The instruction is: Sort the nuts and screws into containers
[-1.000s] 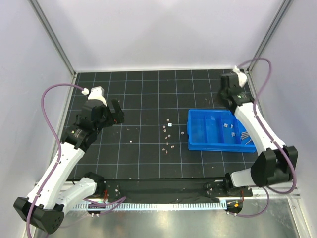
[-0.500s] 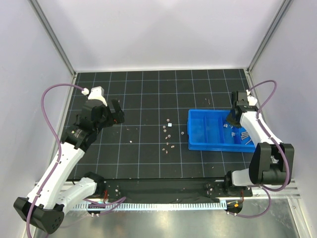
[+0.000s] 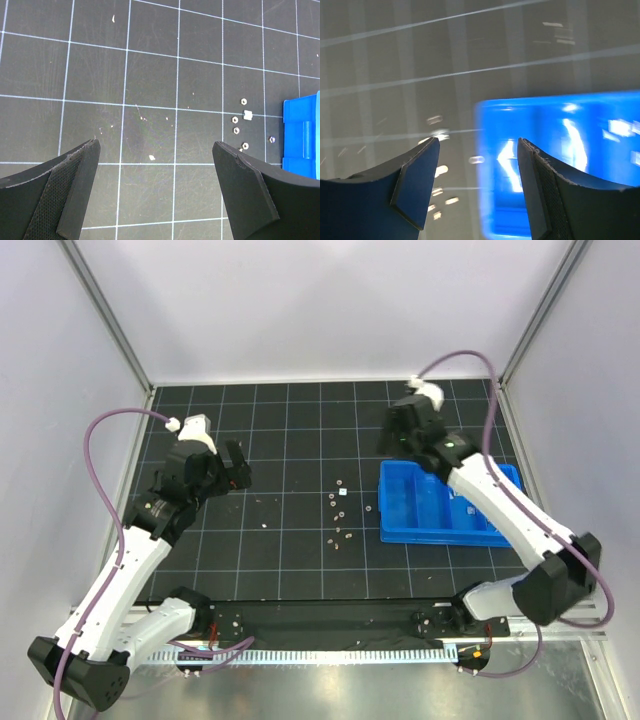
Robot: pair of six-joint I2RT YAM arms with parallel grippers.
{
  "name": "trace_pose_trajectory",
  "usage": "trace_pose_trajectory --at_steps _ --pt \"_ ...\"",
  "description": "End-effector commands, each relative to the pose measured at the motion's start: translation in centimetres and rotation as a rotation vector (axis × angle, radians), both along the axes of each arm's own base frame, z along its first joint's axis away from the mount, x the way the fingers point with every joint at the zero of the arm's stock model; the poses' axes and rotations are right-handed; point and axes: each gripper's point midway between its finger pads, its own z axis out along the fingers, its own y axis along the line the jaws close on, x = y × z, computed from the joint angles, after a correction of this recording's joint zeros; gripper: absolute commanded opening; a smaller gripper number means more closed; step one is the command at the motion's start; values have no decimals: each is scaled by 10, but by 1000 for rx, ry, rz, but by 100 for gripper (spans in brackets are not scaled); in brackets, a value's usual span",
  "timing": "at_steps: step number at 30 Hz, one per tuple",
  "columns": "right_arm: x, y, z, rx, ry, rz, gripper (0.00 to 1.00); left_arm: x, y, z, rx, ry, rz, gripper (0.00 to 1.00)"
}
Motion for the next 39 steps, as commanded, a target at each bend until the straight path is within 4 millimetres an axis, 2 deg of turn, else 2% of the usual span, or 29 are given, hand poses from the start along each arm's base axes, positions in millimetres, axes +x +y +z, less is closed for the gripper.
trace_pose_trajectory --at_steps 1,2,3,4,6,7,9,10,14,18,23,25,35,39 --pt "7 65 -11 -44 11 131 70 5 -1 9 -7 -39 -4 100" --pt "7 79 -17 -61 21 168 70 4 -1 8 -7 -37 -5 100" --pt "11 92 -43 -101 74 180 70 4 -1 9 -8 -38 -4 100" --pt "14 105 -41 -98 72 194 70 5 -1 9 -8 -40 -4 100" --pt "9 129 -62 -121 119 220 70 5 -1 10 -9 -41 -4 100" --pt "12 137 -83 -153 151 217 70 5 -1 11 -9 -44 -2 100" --pt "12 143 -103 -168 183 193 70 4 0 9 -6 -42 -3 100" --pt "12 145 -120 -179 214 188 69 4 0 10 -7 -43 -1 100" --pt "15 144 -145 -193 237 149 66 4 0 9 -7 -40 -3 100" --pt "16 142 -151 -175 223 117 64 4 -1 10 -10 -43 -5 100" --pt "15 136 -171 -138 251 88 62 4 0 11 -9 -44 -1 100" --pt "12 134 -180 -131 269 81 59 5 0 11 -10 -47 -1 100" --pt "8 131 -192 -125 293 75 49 4 0 9 -6 -41 0 100" --pt "3 130 -199 -117 310 74 39 5 0 9 -7 -42 -1 100"
